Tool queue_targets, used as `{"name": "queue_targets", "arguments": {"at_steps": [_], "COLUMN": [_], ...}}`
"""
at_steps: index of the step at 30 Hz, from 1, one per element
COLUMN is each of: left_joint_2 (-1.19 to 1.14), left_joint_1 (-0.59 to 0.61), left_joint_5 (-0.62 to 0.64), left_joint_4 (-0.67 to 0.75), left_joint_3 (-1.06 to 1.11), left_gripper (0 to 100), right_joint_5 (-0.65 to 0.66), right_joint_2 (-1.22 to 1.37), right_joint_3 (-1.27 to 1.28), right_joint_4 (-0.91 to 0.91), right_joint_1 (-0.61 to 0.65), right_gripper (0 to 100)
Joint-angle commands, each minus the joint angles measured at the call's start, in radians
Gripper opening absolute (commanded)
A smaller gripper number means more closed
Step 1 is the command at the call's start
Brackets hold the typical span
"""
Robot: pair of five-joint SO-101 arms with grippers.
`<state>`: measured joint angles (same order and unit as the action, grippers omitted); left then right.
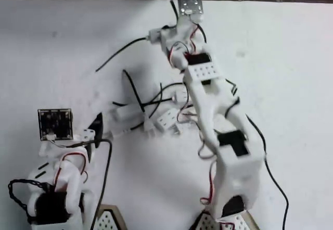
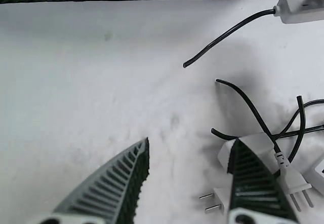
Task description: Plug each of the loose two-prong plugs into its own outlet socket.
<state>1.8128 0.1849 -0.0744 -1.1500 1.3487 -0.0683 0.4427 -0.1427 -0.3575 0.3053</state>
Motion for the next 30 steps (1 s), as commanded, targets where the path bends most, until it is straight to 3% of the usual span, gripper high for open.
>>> {"name": "queue_targets", "arguments": {"at_steps": [1, 4, 11, 19, 22, 26, 30], "left_joint_2": [-0.002, -0.002, -0.002, -0.002, -0.002, -0.002, -0.002], "left_joint_1": [0.010, 0.005, 0.005, 0.008, 0.008, 0.010, 0.010], "left_joint_5": [0.008, 0.008, 0.008, 0.008, 0.008, 0.008, 0.008], "left_joint_4": [0.023, 0.021, 0.025, 0.025, 0.046, 0.083, 0.086], "left_joint_3": [0.002, 0.005, 0.015, 0.017, 0.026, 0.049, 0.049], "left_gripper": [26, 26, 26, 26, 26, 26, 26], "right_joint_5": [-0.011, -0.012, -0.069, -0.057, 0.044, 0.127, 0.216], "right_joint_2": [0.116, 0.213, 0.257, 0.176, 0.171, 0.170, 0.156], "right_joint_3": [-0.181, -0.288, -0.566, -0.810, -0.830, -0.833, -0.776], "right_joint_4": [-0.007, -0.128, -0.495, -1.021, -1.184, -1.343, -1.363], "right_joint_1": [-0.025, -0.022, -0.019, -0.013, -0.002, 0.005, -0.012], "right_gripper": [1.8, 6.0, 28.9, 29.0, 29.0, 29.0, 26.0]}}
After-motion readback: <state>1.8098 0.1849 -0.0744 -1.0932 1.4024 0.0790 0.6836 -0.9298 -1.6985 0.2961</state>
